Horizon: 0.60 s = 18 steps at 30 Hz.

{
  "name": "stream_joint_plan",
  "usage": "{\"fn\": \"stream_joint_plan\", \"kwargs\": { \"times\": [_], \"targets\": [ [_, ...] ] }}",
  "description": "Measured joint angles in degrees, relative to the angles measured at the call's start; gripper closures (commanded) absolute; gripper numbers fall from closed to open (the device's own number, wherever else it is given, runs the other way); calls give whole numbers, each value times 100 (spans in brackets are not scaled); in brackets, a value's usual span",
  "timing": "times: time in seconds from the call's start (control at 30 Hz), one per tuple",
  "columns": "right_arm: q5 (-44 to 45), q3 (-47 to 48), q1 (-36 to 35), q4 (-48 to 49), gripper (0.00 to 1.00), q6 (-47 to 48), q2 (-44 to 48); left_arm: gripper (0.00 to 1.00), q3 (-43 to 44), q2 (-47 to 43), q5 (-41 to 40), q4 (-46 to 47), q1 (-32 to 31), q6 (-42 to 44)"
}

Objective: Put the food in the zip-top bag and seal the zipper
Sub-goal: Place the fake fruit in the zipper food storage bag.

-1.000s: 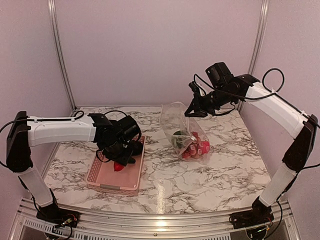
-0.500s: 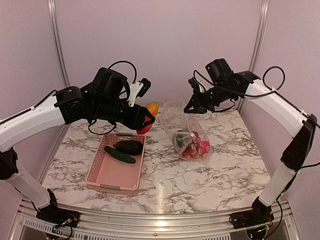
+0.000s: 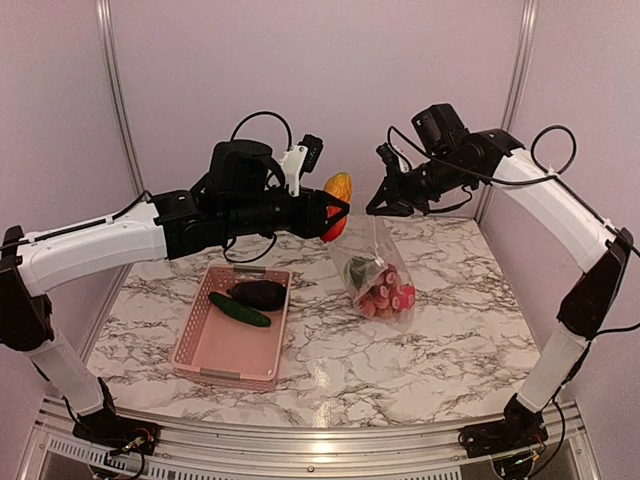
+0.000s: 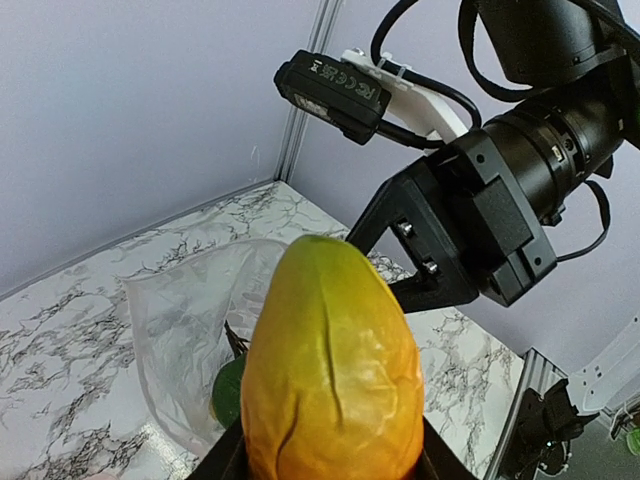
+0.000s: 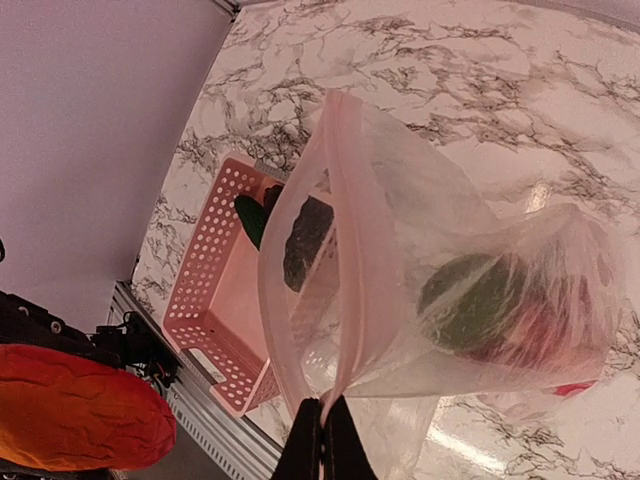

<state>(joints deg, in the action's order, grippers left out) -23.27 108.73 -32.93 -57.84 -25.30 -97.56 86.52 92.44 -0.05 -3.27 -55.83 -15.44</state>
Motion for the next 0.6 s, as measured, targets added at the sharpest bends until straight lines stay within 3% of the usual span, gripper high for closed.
{"fn": "stream_joint_plan", "kwargs": {
  "times": [0.6],
  "targets": [
    [44, 101, -356, -573, 100, -326, 245, 66, -210, 468, -313, 1294, -131, -101]
  ]
}}
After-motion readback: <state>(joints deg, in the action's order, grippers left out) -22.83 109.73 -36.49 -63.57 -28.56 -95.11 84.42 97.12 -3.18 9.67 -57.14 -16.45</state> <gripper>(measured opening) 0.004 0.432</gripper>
